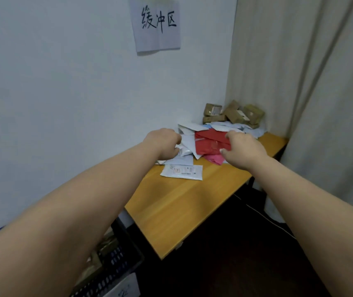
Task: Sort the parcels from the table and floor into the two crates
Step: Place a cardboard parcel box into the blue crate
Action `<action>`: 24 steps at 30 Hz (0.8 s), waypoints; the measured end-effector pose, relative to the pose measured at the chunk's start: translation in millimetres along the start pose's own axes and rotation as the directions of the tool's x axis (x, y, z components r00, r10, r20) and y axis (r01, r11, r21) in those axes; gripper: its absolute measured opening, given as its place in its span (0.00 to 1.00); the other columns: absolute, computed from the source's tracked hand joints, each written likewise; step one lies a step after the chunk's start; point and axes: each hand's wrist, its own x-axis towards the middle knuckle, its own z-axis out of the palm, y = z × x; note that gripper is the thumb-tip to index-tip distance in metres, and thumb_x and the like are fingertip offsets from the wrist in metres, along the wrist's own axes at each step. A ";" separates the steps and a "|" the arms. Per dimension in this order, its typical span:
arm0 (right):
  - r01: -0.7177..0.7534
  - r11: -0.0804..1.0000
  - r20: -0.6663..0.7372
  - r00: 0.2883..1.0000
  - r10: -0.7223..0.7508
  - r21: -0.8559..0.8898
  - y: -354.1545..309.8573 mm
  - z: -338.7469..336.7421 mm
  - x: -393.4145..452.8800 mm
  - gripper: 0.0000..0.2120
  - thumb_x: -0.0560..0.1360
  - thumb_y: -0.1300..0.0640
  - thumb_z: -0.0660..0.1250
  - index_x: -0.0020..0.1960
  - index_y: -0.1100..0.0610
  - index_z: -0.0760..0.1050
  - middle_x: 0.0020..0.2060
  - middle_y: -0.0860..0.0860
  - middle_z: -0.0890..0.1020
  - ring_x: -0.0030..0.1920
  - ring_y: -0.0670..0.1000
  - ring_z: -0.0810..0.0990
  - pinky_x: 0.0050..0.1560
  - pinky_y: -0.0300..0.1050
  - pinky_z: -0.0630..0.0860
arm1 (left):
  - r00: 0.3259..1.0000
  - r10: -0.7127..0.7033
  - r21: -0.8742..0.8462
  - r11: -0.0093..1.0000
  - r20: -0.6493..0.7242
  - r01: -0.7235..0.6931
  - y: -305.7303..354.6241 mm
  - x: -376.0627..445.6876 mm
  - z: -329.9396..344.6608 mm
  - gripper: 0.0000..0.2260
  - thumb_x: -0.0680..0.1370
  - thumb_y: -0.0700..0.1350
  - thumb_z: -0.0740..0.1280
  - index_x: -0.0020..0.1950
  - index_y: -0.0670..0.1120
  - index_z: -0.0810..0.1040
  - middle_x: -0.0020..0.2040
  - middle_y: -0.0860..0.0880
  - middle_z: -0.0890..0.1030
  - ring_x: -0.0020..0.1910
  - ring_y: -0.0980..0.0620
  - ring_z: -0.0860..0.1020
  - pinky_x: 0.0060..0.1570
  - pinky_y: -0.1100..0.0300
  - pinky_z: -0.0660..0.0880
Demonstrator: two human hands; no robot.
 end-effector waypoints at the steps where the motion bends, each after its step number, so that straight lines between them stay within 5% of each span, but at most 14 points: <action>1: -0.013 1.000 0.014 1.000 0.013 0.010 7.8 5.2 10.8 0.15 0.78 0.49 0.63 0.57 0.59 0.70 0.55 0.59 0.77 0.57 0.61 0.74 0.46 0.50 0.72 | 1.000 0.019 0.004 1.000 -0.002 -0.019 7.0 15.6 3.5 0.16 0.80 0.51 0.60 0.67 0.50 0.73 0.63 0.46 0.75 0.62 0.45 0.73 0.51 0.53 0.73; 8: -0.018 1.000 0.052 0.998 0.018 0.002 70.6 52.8 115.0 0.16 0.79 0.47 0.61 0.59 0.59 0.71 0.54 0.58 0.78 0.57 0.61 0.74 0.44 0.50 0.72 | 0.987 0.153 -0.051 0.986 -0.054 -0.156 34.8 146.2 29.0 0.17 0.80 0.52 0.61 0.67 0.49 0.73 0.63 0.45 0.75 0.62 0.44 0.74 0.53 0.51 0.75; 15: -0.051 0.998 0.032 0.998 0.050 0.025 146.0 69.1 233.0 0.20 0.81 0.46 0.58 0.62 0.61 0.72 0.54 0.59 0.78 0.57 0.61 0.75 0.45 0.50 0.72 | 0.997 0.068 -0.114 0.991 -0.044 -0.073 33.0 293.0 52.8 0.17 0.80 0.53 0.60 0.66 0.48 0.73 0.61 0.45 0.75 0.62 0.44 0.72 0.52 0.50 0.73; 24: -0.121 0.991 0.122 0.984 0.128 -0.063 216.0 102.0 324.3 0.17 0.80 0.47 0.59 0.58 0.61 0.71 0.53 0.60 0.77 0.55 0.60 0.75 0.41 0.49 0.68 | 0.990 0.130 -0.191 0.972 -0.058 -0.139 40.7 401.7 80.0 0.18 0.80 0.52 0.61 0.67 0.46 0.72 0.63 0.44 0.73 0.63 0.45 0.70 0.54 0.50 0.72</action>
